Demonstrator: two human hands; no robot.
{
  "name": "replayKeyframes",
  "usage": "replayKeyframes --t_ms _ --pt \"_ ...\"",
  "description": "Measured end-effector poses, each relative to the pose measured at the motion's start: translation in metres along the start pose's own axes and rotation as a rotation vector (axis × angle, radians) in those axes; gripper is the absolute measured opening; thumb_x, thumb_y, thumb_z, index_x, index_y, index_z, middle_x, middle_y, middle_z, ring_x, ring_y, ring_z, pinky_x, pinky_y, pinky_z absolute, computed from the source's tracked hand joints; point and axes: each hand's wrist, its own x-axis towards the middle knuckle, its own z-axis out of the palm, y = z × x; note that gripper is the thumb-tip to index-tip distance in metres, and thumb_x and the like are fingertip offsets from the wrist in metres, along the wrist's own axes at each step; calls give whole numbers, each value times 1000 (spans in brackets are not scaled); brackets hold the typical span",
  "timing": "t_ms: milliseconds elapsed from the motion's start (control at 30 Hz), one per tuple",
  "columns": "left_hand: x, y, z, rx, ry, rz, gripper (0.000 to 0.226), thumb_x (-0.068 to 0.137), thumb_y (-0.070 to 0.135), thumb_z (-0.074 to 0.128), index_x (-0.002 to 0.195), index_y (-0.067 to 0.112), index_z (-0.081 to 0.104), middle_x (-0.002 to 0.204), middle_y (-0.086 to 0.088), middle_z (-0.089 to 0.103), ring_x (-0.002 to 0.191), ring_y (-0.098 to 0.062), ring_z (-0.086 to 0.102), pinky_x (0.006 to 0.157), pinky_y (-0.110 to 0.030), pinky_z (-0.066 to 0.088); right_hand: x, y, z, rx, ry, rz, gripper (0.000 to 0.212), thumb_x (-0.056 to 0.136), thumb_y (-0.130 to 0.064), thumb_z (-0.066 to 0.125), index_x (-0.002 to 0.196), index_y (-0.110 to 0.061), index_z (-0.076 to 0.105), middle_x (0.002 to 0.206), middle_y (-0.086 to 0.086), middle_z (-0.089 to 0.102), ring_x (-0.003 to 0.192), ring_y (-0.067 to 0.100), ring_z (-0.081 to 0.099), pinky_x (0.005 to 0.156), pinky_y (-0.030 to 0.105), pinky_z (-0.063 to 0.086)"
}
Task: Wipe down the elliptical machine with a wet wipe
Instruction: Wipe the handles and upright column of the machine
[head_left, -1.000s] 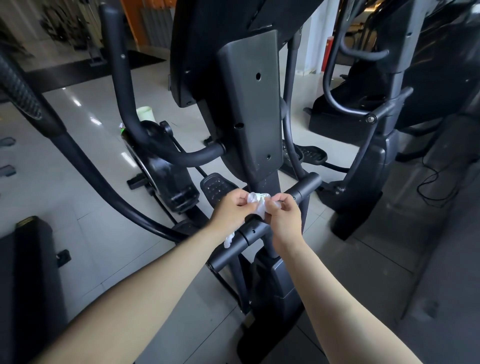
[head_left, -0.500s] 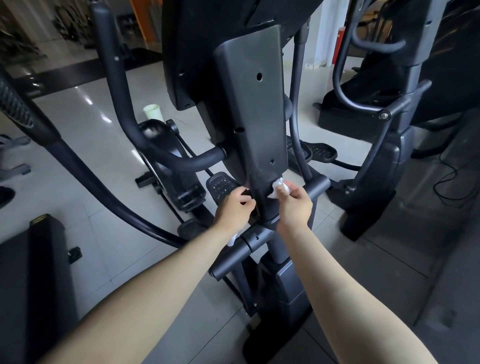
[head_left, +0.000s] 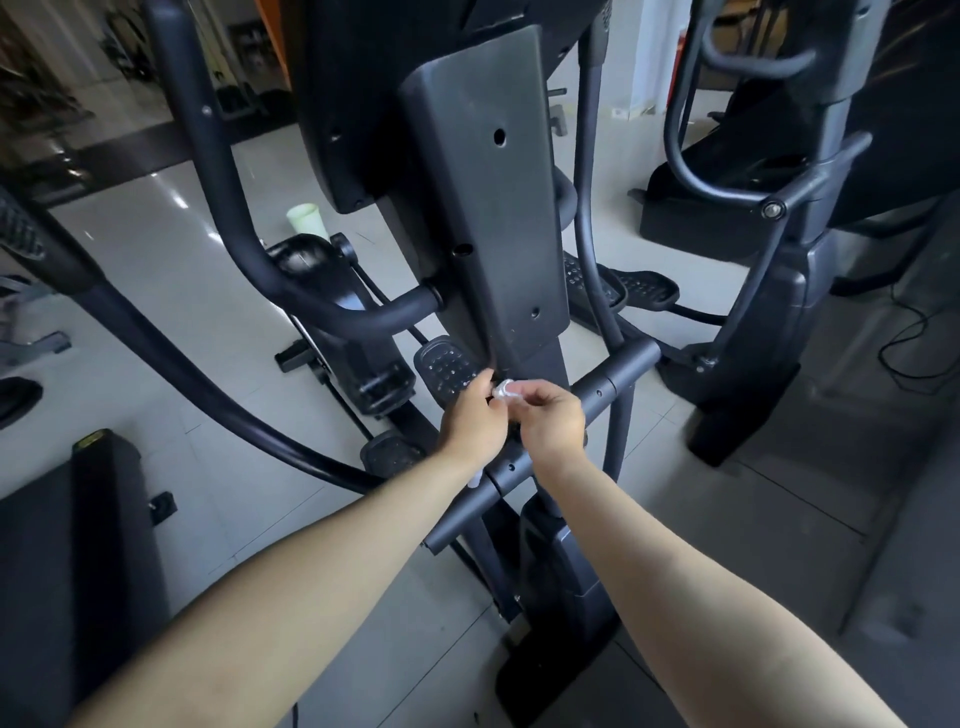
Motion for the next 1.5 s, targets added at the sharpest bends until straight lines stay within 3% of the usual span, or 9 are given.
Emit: replayKeyframes --t_ms 133,333,467,700,833,967,1133,1267,1500 --pt "1 -2 -2 12 -20 1 47 101 15 41 146 27 51 142 8 61 126 -16 58 102 -31 43 -9 9 -7 120 67 47 13 92 -5 68 86 -15 72 92 -1 78 90 17 74 90 30 57" --pt "2 -4 -5 -14 -13 29 34 98 23 43 125 32 62 96 21 71 73 -11 63 70 -30 49 5 -29 -20 308 185 -25 9 94 -7 65 93 -16 66 82 -4 68 75 8 64 83 22 49" --pt "0 -5 -14 -70 34 -18 36 101 38 49 135 31 59 124 16 67 106 -10 64 92 -30 47 9 -44 -11 382 62 -46 13 95 -2 63 92 -14 62 88 -1 67 71 11 62 89 27 55" --pt "-2 -5 -25 -136 38 -1 28 103 33 49 128 32 62 119 15 68 86 -14 69 73 -25 51 -3 -31 5 113 110 -107 22 90 0 60 83 -19 69 93 -8 76 88 11 70 84 22 51" --pt "-3 -3 -22 -168 37 -6 28 104 32 43 119 33 66 112 16 68 97 -15 67 91 -37 56 -8 -22 3 -82 -49 -82 32 91 2 62 71 -22 73 89 -4 77 92 15 73 90 26 55" --pt "-6 -1 -20 -174 19 9 26 100 33 46 113 37 68 107 21 70 104 -9 65 94 -41 56 -17 -17 0 2 18 -51 25 93 -5 63 76 -22 70 89 -1 77 88 13 72 82 19 52" --pt "-5 2 -26 -197 95 58 14 102 34 49 99 36 62 93 21 73 88 -10 66 78 -38 59 -8 -39 -5 82 183 -228 20 90 -6 58 83 -23 65 102 1 73 95 14 69 87 26 51" --pt "-6 11 -31 -218 101 108 16 101 23 48 97 35 59 95 14 73 73 -16 59 68 -34 52 -2 -60 11 11 75 -356 17 88 -5 56 88 -18 67 105 11 69 91 13 67 84 26 53" --pt "-4 8 -35 -177 85 107 17 100 21 44 104 30 58 89 13 67 73 -17 60 61 -34 43 -21 -31 17 -213 8 -450 39 88 11 63 82 -27 72 97 -7 64 91 7 67 82 13 48"
